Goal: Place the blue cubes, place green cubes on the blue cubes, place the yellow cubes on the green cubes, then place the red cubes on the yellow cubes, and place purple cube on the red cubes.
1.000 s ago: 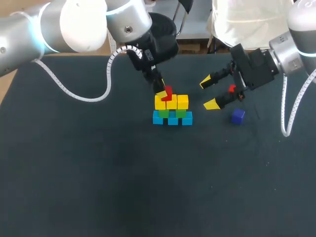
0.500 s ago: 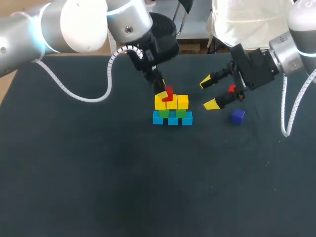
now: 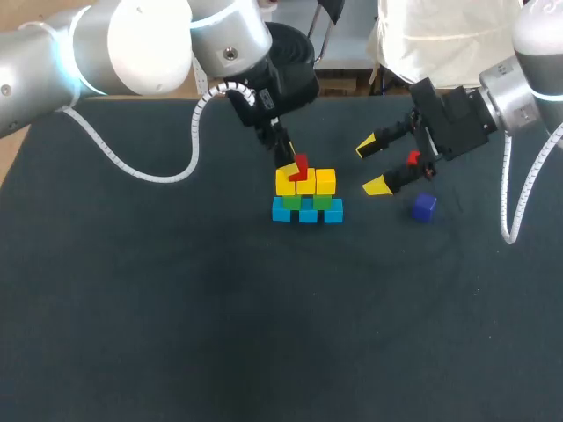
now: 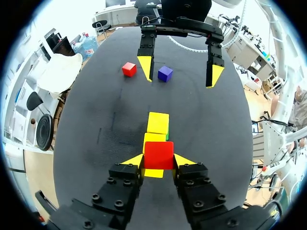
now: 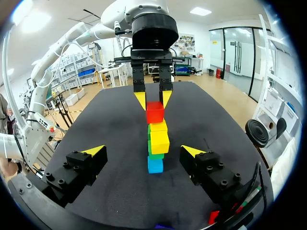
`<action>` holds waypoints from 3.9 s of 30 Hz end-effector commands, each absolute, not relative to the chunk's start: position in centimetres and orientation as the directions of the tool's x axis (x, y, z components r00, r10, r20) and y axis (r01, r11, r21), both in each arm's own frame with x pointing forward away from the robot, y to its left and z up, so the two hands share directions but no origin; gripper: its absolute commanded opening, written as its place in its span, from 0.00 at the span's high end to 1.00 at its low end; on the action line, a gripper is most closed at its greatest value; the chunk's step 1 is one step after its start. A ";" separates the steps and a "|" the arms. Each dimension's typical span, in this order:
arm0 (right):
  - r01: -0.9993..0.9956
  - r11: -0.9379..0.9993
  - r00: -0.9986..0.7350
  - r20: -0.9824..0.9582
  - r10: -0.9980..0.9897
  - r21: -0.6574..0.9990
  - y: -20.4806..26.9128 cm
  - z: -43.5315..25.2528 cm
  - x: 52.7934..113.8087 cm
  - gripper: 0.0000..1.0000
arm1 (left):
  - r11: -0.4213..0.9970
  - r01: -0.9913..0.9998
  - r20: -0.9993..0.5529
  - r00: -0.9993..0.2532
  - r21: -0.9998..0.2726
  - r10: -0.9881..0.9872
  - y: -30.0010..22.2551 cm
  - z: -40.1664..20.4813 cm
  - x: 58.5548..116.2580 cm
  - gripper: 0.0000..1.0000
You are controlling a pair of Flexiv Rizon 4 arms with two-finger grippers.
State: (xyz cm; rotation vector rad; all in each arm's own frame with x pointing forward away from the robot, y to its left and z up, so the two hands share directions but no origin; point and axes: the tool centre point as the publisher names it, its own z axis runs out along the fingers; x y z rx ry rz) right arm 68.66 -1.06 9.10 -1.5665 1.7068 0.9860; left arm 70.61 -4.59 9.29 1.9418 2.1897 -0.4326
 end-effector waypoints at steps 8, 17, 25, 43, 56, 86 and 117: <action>-0.993 0.022 -0.111 -0.837 -0.536 0.117 -1.1 9.1 68.6 0.00 | 0.106 0.989 -0.324 -0.134 -0.102 0.937 -4.7 9.0 70.7 1.00; -0.993 0.022 -0.111 -0.837 -0.536 0.117 -1.1 9.1 68.6 0.00 | 0.111 0.988 -0.323 -0.139 -0.103 0.936 -4.6 9.1 70.8 1.00; -0.993 0.022 -0.111 -0.837 -0.536 0.117 -1.1 9.1 68.6 0.00 | 0.121 0.986 -0.326 -0.152 -0.116 0.933 -4.7 9.0 70.9 0.77; -0.993 0.022 -0.111 -0.837 -0.536 0.117 -1.1 9.1 68.6 0.00 | 0.104 0.986 -0.399 -0.148 -0.130 0.905 -4.6 12.4 70.3 0.00; -0.993 0.022 -0.111 -0.837 -0.536 0.117 -1.1 9.1 68.6 0.00 | 0.078 0.970 -0.480 -0.182 -0.229 0.858 -3.4 13.9 71.6 0.00; -0.993 0.022 -0.111 -0.837 -0.536 0.117 -1.1 9.1 68.6 0.00 | 0.227 0.957 -0.561 -0.289 -0.179 0.776 1.3 17.1 69.4 0.00; -0.994 0.077 -0.112 -0.804 -0.583 0.083 -12.6 9.0 68.4 0.00 | 0.227 0.957 -0.561 -0.289 -0.179 0.776 1.3 17.1 69.4 0.00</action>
